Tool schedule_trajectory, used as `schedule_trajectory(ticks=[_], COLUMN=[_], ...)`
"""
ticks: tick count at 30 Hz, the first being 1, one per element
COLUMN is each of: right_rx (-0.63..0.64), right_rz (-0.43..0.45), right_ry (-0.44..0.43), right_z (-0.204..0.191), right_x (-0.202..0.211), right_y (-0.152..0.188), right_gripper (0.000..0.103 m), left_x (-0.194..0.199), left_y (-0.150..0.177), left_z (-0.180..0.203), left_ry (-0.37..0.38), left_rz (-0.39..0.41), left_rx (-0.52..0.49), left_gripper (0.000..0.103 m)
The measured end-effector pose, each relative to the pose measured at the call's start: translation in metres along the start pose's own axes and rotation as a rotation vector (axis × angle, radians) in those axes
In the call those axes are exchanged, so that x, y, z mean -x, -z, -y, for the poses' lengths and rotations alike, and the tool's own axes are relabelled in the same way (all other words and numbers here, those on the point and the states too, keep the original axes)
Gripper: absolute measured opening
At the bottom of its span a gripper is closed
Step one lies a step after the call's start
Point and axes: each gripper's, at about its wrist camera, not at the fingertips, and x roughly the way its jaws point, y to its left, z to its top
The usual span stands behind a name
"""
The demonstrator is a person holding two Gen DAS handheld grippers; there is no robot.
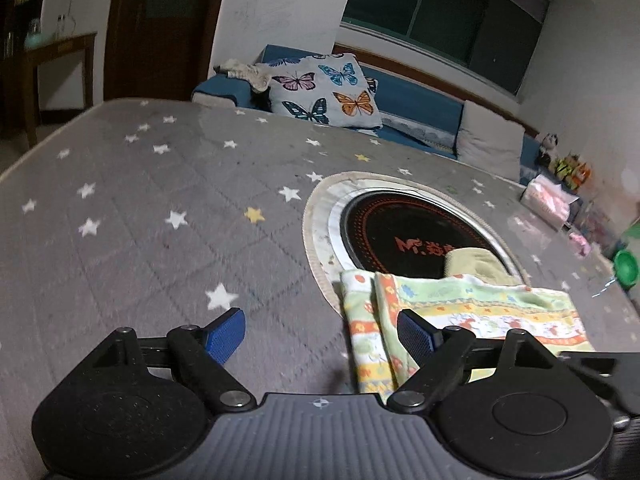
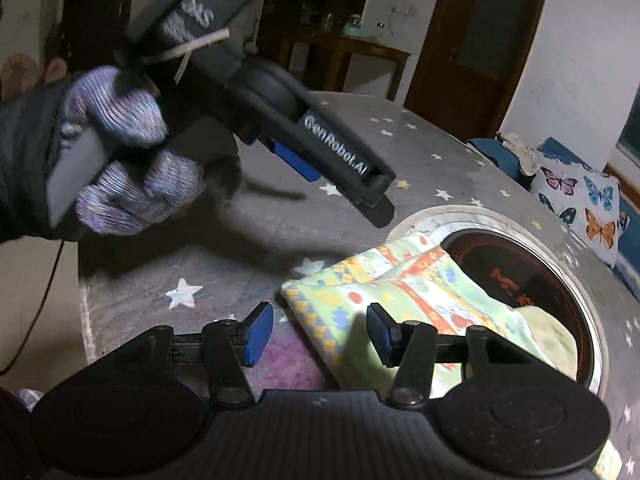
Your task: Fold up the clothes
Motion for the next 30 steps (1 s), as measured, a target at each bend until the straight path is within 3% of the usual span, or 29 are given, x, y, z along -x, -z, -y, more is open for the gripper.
schedule_trajectory(ticks=[4, 9, 23, 26, 30], right_rx=[0.028, -0.013, -0.174, -0.174, -0.172], right_rz=[-0.026, -0.027, 0.081, 0.093, 0.093], right_ry=[0.032, 0.046, 0.01, 0.001, -0.021], right_z=[-0.005, 0.001, 0.033, 0.032, 0.029], right_x=[-0.008, -0.007, 0.033, 0.039, 0.041], right_y=[-0.002, -0.004, -0.008, -0.005, 0.001], right_gripper=[0.04, 0.017, 0.01, 0.01, 0.01], left_x=[0.0, -0.005, -0.021, -0.031, -0.043], left_y=[0.003, 0.005, 0.007, 0.009, 0.013], left_z=[-0.003, -0.003, 0.001, 0.006, 0.008], left_ry=[0.053, 0.11, 0.279, 0.31, 0.333], left_rz=[-0.023, -0.058, -0.162, -0.191, -0.222], left_rx=[0.052, 0.127, 0.401, 0.435, 0.468], left_gripper=[0.085, 0.086, 0.085, 0.076, 0.037])
